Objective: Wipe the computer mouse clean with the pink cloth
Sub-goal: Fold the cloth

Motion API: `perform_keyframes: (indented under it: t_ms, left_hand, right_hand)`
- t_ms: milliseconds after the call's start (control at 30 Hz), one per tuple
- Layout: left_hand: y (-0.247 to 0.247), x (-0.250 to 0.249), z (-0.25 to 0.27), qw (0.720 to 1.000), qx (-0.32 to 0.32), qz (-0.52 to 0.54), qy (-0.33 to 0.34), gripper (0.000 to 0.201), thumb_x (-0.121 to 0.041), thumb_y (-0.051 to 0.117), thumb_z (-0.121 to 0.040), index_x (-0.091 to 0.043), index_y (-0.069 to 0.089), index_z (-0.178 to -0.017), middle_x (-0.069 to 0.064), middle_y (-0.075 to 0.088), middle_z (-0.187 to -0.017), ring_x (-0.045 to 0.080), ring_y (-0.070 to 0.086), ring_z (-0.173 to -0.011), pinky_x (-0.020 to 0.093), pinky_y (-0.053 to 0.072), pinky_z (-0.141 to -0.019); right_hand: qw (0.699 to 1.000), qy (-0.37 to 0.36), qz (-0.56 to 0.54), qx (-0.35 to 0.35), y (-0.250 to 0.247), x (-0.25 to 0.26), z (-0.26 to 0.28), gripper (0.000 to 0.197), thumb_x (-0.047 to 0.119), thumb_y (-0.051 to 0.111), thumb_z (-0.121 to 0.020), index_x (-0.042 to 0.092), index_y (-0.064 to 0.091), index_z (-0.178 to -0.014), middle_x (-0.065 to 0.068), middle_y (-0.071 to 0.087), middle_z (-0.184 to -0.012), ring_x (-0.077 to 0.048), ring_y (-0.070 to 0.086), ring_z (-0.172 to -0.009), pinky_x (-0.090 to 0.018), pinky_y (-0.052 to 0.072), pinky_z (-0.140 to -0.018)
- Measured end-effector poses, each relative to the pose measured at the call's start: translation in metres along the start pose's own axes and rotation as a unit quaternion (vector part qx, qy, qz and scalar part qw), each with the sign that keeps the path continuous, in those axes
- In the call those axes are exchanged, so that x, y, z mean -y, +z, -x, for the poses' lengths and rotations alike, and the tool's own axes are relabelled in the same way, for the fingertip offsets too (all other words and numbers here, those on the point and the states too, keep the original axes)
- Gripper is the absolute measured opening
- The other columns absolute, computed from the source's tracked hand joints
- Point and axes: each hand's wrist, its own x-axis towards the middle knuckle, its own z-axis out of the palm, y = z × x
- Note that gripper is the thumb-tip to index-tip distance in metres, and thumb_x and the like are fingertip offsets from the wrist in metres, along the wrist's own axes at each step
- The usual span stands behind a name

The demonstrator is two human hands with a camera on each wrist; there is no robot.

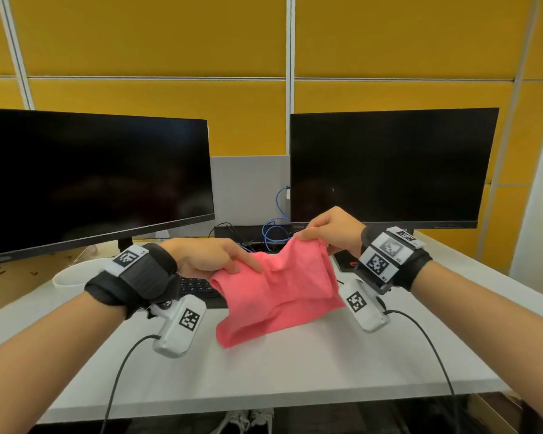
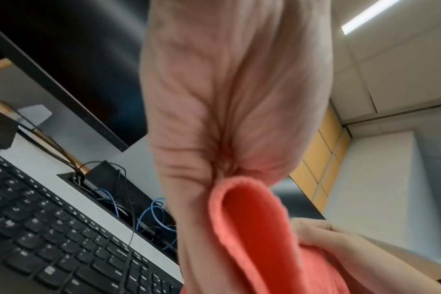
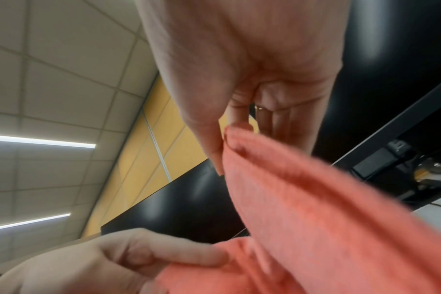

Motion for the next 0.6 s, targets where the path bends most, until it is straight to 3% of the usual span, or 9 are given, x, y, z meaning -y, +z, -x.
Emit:
perform_keyframes:
  t_ms: [100,200,333,433,500,533,600]
  left_hand:
    - [0.008,-0.010,-0.003,0.997,0.038,0.059,-0.014,0.054,0.015,0.034,-0.097,-0.017,0.054,-0.135,0.011,0.062,-0.122,0.018,0.066,-0.080,0.026,0.059,-0.062]
    - [0.009,-0.011,-0.003,0.996,0.040,0.062,-0.049,0.054,0.019,0.028,-0.094,-0.010,0.055,-0.131,0.014,0.065,-0.114,0.024,0.070,-0.081,0.035,0.062,-0.066]
    - [0.008,-0.009,-0.001,0.992,0.012,0.105,-0.074,0.043,0.014,0.028,-0.095,0.012,0.049,-0.133,0.022,0.066,-0.107,0.030,0.072,-0.080,0.040,0.062,-0.075]
    - [0.011,-0.015,-0.002,0.978,0.015,0.204,-0.046,0.039,-0.020,0.036,-0.106,0.000,0.053,-0.134,0.017,0.066,-0.118,0.029,0.071,-0.094,0.034,0.061,-0.076]
    - [0.013,-0.021,-0.004,0.970,0.014,0.242,-0.020,0.057,-0.046,0.033,-0.103,-0.004,0.051,-0.137,0.018,0.060,-0.125,0.031,0.068,-0.099,0.035,0.060,-0.078]
    - [0.013,-0.024,-0.006,0.970,0.016,0.244,-0.006,0.065,-0.054,0.032,-0.100,-0.005,0.051,-0.137,0.018,0.060,-0.127,0.033,0.067,-0.103,0.036,0.060,-0.080]
    - [0.015,-0.029,-0.009,0.973,0.017,0.229,0.014,0.072,-0.064,0.035,-0.094,-0.006,0.054,-0.133,0.018,0.062,-0.130,0.035,0.065,-0.110,0.039,0.059,-0.085]
  right_hand:
    - [1.000,0.007,0.018,-0.005,0.012,0.008,0.000,0.021,0.022,0.070,-0.088,0.010,0.064,-0.071,-0.006,0.060,-0.073,-0.018,0.059,-0.068,-0.024,0.048,-0.053]
    - [0.999,0.012,0.029,-0.027,0.016,0.010,-0.002,0.020,0.022,0.062,-0.092,0.009,0.057,-0.078,-0.013,0.053,-0.081,-0.024,0.053,-0.075,-0.028,0.042,-0.060]
    - [0.993,0.028,0.076,-0.086,0.011,0.009,-0.002,0.027,0.024,0.058,-0.094,0.009,0.055,-0.072,-0.015,0.057,-0.084,-0.030,0.060,-0.082,-0.040,0.053,-0.074]
    - [0.998,0.027,-0.032,-0.049,0.021,0.012,0.004,0.033,0.023,0.059,-0.096,0.011,0.051,-0.066,-0.010,0.053,-0.069,-0.021,0.057,-0.065,-0.030,0.050,-0.059]
    - [0.992,0.019,-0.125,0.024,0.031,0.019,0.012,0.033,0.023,0.057,-0.098,0.009,0.053,-0.068,-0.004,0.050,-0.060,-0.012,0.053,-0.051,-0.024,0.047,-0.053]
    - [0.987,0.013,-0.148,0.055,0.036,0.023,0.015,0.031,0.025,0.055,-0.099,0.005,0.058,-0.075,-0.004,0.054,-0.061,-0.011,0.055,-0.050,-0.024,0.049,-0.054]
    - [0.983,0.014,-0.160,0.094,0.041,0.031,0.018,0.041,0.035,0.050,-0.100,-0.002,0.065,-0.091,-0.012,0.067,-0.074,-0.019,0.067,-0.063,-0.028,0.056,-0.064]
